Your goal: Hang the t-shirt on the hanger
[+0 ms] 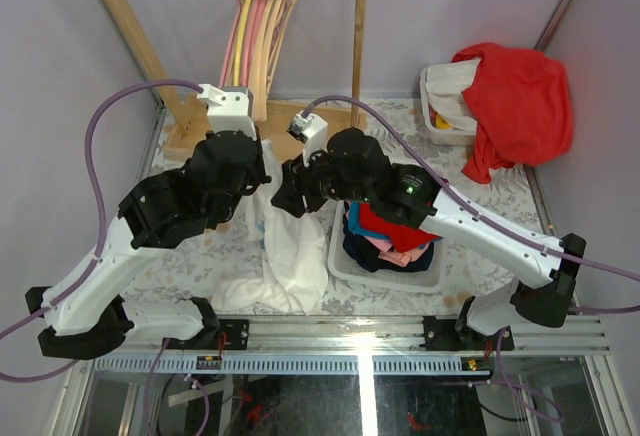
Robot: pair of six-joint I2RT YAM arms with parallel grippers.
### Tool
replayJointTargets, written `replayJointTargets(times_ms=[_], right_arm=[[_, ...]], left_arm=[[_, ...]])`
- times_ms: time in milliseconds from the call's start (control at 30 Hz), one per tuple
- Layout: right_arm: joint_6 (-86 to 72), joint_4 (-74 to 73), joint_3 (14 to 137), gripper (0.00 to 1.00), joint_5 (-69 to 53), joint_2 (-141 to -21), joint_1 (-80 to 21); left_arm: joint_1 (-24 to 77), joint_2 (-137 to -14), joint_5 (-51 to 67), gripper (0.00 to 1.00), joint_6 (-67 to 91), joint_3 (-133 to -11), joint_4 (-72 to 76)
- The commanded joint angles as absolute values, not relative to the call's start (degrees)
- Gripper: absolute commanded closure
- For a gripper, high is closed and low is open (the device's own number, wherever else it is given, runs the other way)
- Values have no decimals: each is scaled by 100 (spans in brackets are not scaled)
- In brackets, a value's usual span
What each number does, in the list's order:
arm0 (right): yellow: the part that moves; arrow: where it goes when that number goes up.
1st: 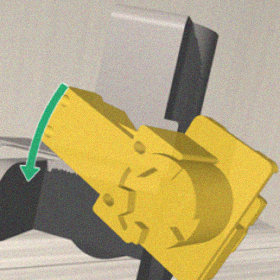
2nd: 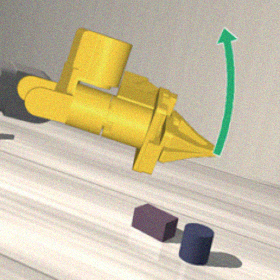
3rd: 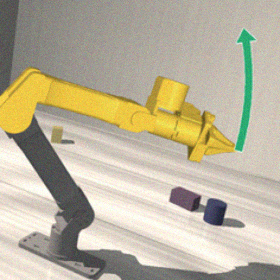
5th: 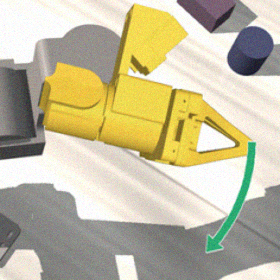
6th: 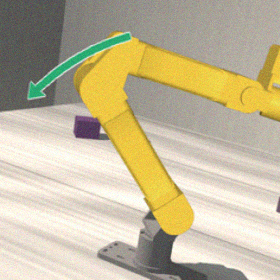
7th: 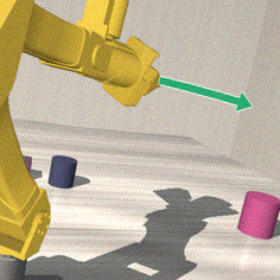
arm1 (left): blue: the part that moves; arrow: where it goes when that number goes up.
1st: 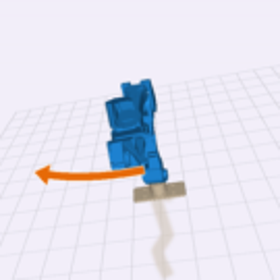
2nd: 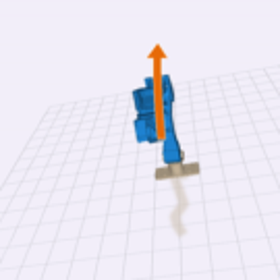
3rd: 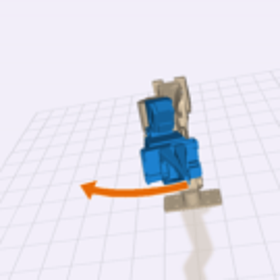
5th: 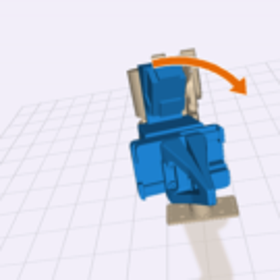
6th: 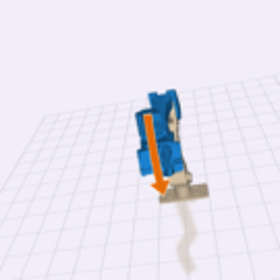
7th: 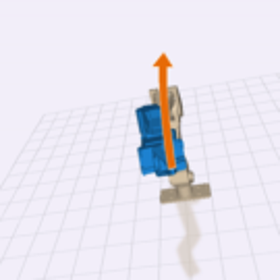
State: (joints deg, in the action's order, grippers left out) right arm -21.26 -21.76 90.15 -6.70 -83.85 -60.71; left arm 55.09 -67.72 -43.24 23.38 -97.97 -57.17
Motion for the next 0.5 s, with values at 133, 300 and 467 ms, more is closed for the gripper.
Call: replayJointTargets(times_ms=[133, 300, 467], right_arm=[[-2464, -2185, 9689, 49, -351, -8980, -6108], [-2503, -2136, 9763, 49, -389, -9121, -6135], [-2518, -2284, 9909, 62, -239, -9237, -6144]], left_arm=[[5528, -6767, -4255, 100, 2376, -9733, -5283], [5524, -6785, -4254, 100, 2350, -9723, -5265], [5520, -6803, -4267, 100, 2342, -9685, -5231]])
